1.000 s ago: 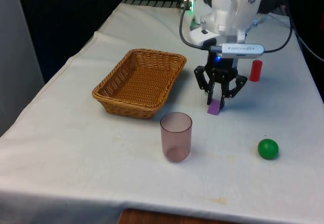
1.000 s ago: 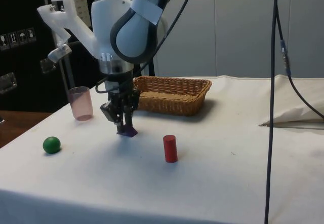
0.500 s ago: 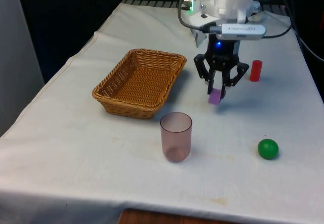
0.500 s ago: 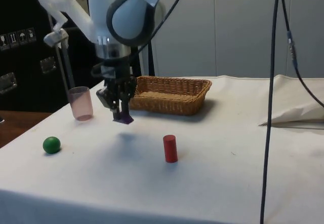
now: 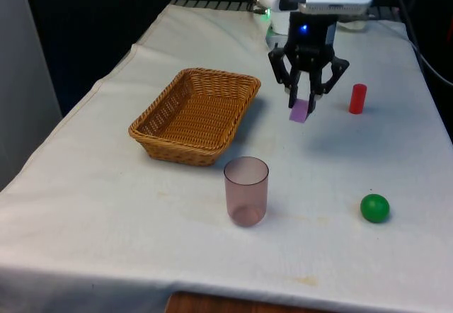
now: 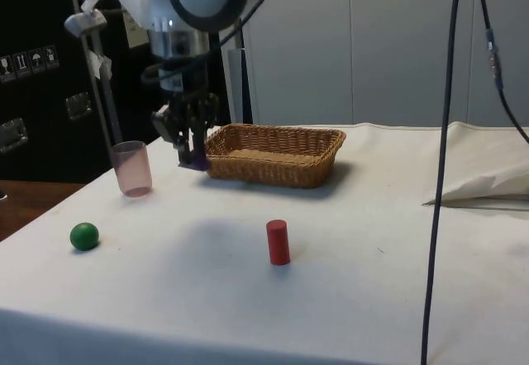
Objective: Pick up the triangular block and place it into the basket.
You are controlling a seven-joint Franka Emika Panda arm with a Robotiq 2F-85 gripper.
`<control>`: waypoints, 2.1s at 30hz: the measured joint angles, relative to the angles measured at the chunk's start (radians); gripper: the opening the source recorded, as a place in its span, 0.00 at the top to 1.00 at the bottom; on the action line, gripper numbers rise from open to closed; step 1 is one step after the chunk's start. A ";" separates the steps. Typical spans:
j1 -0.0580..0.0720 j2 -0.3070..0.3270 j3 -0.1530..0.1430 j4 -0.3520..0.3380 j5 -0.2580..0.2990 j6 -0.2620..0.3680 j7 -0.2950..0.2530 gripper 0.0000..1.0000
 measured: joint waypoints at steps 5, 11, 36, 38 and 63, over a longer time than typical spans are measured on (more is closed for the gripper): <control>0.000 -0.031 -0.007 0.004 -0.002 -0.031 -0.002 0.67; -0.001 -0.056 -0.017 0.009 -0.004 -0.056 -0.010 0.67; -0.010 -0.123 -0.146 -0.084 -0.004 -0.061 -0.137 0.67; -0.011 -0.123 -0.151 -0.088 -0.004 -0.059 -0.142 0.67; -0.034 -0.053 -0.259 -0.174 0.019 0.113 -0.272 0.67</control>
